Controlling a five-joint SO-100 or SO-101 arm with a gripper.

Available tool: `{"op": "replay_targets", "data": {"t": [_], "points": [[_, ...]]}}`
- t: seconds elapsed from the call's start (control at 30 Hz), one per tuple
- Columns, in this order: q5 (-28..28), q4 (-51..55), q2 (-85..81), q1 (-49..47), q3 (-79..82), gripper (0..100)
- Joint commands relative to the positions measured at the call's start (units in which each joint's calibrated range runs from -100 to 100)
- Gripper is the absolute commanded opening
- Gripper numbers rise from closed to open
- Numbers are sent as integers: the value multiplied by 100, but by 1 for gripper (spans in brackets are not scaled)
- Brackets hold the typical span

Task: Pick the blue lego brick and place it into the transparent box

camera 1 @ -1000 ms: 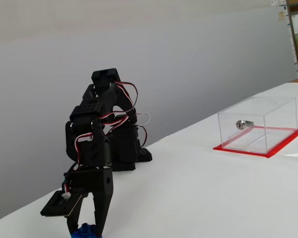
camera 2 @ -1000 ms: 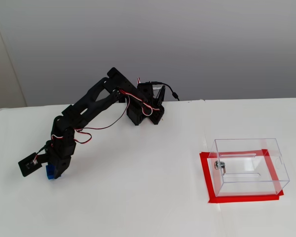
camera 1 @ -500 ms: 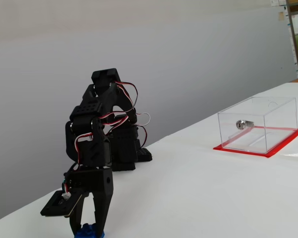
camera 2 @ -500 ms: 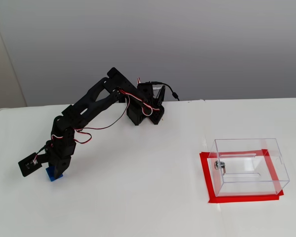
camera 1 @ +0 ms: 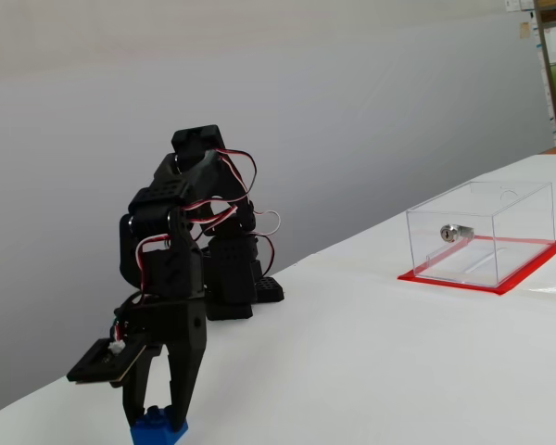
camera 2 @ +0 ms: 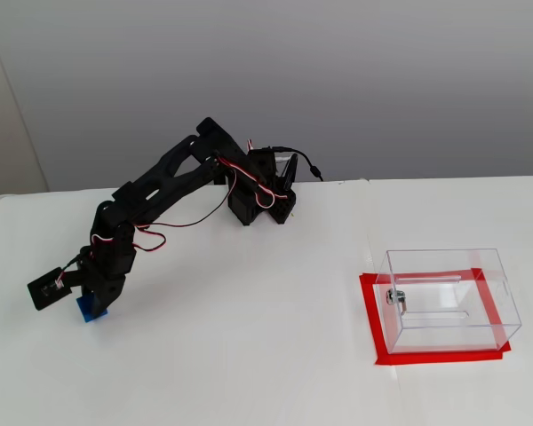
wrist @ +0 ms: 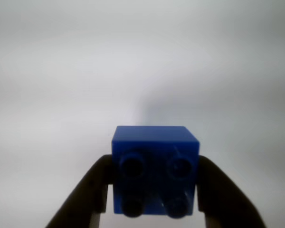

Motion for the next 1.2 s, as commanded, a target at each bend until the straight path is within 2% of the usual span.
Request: {"op": "replay_targets", "data": {"t": [0.0,0.7,1.17], "points": [[-1,10,-781,-112,-244,7],[-11,636,-3488,-807,-317,7],[-22,1132,-4803,-2279,-253,7]]}}
